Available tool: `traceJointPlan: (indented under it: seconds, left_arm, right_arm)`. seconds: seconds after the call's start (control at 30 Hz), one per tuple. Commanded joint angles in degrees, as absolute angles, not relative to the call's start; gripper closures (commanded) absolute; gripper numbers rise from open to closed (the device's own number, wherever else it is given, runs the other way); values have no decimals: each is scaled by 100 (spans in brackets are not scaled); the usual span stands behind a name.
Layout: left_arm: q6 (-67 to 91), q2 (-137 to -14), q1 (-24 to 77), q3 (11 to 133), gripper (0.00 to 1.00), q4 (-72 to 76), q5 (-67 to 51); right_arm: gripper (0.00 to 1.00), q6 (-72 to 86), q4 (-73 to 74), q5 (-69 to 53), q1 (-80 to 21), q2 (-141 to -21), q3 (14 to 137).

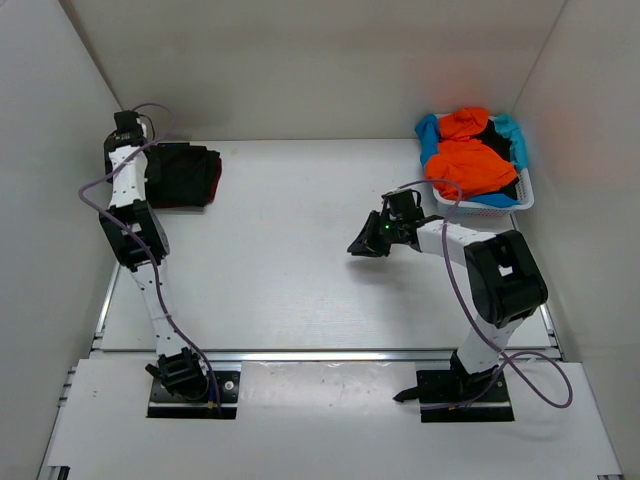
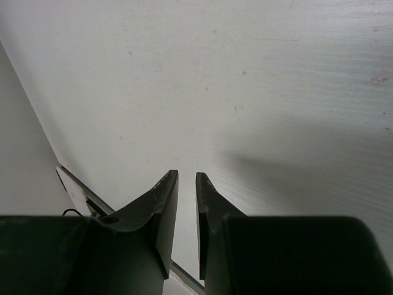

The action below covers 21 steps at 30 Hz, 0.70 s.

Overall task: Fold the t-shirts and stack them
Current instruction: Put the neatly folded tshirt into the corner of the board with the left arm, then grab crumpled tshirt from bin with the right arm

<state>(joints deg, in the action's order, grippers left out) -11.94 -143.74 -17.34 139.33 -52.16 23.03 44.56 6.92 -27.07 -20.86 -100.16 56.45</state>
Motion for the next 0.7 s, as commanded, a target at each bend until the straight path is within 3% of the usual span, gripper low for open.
traceJointPlan:
  seconds: [0.0,0.13,0.33,0.57,0.67]
  left_arm:
    - [-1036,-13115,-1434,13686,1,-4835,1724]
    - [-1099,-12604,-1030,13114,1,-4649,1284]
    - [-1010,-12236,-371,13500,2,-5791,-437]
    - [-1406,-10593,1368,11156,1,-6205,-1493]
    - [-1441,-9583,2247,9943,1,-6013,-1205]
  right_arm:
    - [84,4403,510,-2716,-2127,-9615,5582]
    - [85,4438,553,-2602,-2118,-9344,5415]
    - [83,3825,1860,-1777,-2171,-8667,5817]
    - [79,3226,3811,-880,-1926,-7394,6275]
    - [76,3173,4532,-529,-1846,-6795,6363]
